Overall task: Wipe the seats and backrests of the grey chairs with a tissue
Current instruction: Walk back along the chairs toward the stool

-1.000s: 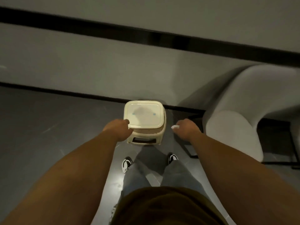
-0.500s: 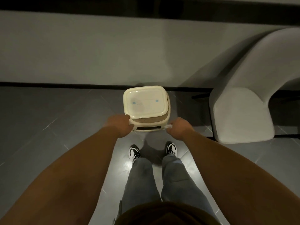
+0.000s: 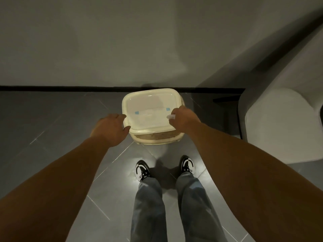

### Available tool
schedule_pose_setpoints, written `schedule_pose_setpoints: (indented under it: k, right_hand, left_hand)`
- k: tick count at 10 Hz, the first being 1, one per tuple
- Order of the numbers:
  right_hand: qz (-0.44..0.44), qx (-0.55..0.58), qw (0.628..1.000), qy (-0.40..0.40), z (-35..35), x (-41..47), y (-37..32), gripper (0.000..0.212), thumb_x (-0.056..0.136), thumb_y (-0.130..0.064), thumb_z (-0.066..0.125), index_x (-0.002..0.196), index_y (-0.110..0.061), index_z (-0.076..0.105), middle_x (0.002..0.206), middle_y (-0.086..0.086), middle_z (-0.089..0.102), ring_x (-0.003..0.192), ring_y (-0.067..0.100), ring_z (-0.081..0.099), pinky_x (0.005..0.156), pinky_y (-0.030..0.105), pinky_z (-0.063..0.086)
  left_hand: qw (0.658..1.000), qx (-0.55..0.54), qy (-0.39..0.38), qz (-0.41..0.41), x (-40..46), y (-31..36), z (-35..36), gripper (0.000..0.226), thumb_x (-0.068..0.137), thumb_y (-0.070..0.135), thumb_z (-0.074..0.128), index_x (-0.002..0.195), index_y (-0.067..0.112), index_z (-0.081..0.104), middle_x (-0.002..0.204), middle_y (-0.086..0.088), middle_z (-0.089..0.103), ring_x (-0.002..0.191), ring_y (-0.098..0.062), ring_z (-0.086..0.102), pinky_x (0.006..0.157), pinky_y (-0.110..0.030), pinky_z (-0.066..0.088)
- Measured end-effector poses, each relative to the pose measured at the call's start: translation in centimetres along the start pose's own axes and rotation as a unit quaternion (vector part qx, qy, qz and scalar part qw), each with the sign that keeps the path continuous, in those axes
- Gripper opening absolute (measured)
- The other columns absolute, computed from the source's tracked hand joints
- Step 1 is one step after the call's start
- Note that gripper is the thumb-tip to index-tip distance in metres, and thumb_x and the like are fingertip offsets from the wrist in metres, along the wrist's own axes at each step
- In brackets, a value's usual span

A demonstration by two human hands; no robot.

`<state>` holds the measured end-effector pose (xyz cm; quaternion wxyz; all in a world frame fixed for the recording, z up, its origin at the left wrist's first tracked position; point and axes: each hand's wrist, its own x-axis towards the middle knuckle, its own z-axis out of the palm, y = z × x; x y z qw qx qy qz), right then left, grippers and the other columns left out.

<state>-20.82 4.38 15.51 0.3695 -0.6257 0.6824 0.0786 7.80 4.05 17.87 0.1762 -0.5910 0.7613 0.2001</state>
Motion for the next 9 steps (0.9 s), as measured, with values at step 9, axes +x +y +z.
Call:
schedule_pose_setpoints:
  k: [9]
  right_hand:
    - [0.021,-0.112,0.992,0.061,6.9,11.7,2.5,0.056,0.099,-0.048,0.045,0.15,-0.029,0.028,0.162,0.004,0.02,0.151,0.029,0.012,0.116,0.065,0.002]
  left_hand:
    - [0.996,0.051,0.047,0.063,11.1,1.5,7.4,0.06,0.089,0.056,0.034,0.133,0.017,0.047,0.133,-0.005,0.055,0.133,-0.028,0.038,0.104,-0.047,0.033]
